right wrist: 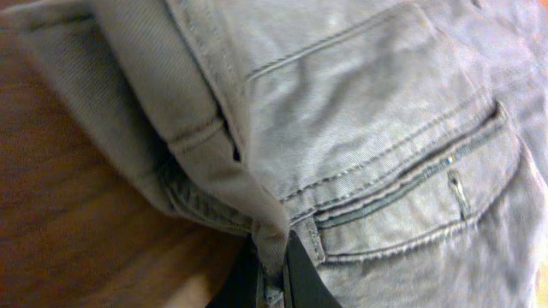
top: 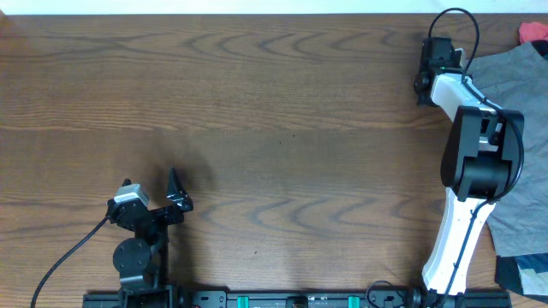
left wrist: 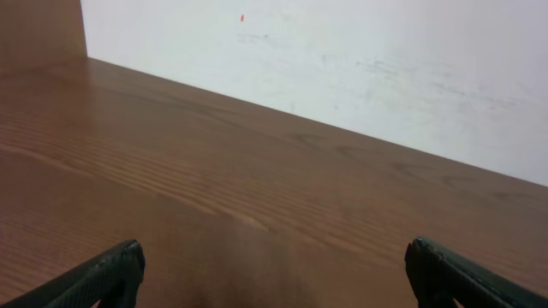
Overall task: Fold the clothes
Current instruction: 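Grasp the grey shorts on the pile with the right gripper, then drag the grey shorts left onto the table center and release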
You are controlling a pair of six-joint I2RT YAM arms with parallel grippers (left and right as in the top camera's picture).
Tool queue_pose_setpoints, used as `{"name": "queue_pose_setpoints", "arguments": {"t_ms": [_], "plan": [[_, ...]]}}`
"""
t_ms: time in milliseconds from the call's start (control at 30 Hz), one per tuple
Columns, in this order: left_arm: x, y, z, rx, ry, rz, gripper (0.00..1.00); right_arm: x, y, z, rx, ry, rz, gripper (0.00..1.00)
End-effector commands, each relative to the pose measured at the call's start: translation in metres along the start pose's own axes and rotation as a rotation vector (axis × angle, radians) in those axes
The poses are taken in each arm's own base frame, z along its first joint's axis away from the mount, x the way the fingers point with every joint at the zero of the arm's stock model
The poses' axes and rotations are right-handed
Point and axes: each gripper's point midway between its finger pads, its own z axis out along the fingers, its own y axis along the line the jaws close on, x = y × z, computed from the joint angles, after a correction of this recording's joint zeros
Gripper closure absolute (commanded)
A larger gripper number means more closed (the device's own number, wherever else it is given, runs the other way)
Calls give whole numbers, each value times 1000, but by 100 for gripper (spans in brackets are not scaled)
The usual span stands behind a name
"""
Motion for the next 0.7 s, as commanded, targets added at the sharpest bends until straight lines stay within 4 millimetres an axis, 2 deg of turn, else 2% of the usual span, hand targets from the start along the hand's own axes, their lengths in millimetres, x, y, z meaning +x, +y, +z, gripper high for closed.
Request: {"name": "queue_pose_setpoints", "arguments": {"t_ms": [0, 167, 267, 500, 667], "plan": [[15, 7, 1, -25, 42, 13, 2, -16, -49, -22, 142, -34, 162, 99], [15, 7, 1, -25, 42, 13, 2, -35, -81, -56, 106, -91, 271, 99], [15, 7, 1, -25, 42, 13, 2, -43, -93, -75, 49, -119, 296, 99], [15, 7, 1, -25, 42, 13, 2, -58, -102, -125, -82, -189, 313, 99], [15, 7, 1, -25, 42, 13, 2, -73, -103, -182, -132, -291, 318, 99]]}}
